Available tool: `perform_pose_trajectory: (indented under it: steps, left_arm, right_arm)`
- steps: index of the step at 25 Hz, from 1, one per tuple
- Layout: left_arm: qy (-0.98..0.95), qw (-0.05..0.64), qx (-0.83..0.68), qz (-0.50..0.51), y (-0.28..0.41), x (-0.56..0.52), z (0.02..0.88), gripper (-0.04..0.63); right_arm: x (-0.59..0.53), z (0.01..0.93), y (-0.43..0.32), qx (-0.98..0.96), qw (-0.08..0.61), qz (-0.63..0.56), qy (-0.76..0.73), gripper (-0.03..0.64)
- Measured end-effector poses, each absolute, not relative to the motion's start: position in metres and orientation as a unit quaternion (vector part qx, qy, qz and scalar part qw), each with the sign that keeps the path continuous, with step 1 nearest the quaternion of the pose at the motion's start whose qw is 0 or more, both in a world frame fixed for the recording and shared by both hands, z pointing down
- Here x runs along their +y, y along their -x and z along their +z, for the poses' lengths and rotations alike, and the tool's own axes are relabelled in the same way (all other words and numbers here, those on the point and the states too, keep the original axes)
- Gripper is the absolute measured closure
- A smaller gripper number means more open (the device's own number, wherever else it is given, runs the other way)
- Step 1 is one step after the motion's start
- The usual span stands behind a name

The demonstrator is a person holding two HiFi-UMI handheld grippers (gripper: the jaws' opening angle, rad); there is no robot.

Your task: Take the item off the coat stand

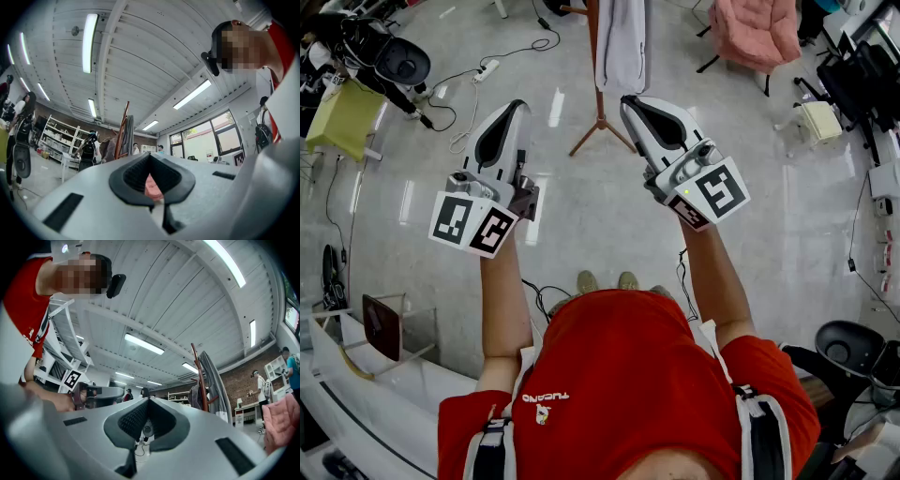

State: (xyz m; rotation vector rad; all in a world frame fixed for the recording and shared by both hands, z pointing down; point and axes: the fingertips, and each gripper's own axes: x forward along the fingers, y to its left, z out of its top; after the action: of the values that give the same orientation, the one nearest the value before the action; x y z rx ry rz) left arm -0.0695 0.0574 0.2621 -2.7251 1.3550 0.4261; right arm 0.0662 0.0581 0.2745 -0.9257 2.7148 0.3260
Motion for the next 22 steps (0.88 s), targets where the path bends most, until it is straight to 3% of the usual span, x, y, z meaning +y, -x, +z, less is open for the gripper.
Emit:
perform_pose_trajectory:
  steps: [12,22]
  left_arm:
    - [0.897,0.026,0.415,0.147,0.103,0.050,0.272,0.586]
    - [0.899,0.010,0.406,0.163,0.137,-0.021,0.269,0.586]
  right_arm:
    - [0.062,0.282,-0.030,0.930,0.128,0.094,0.331,0.594]
    - [0.024,0.283,-0.007,0.926,0.117,0.099,0.345,0.594]
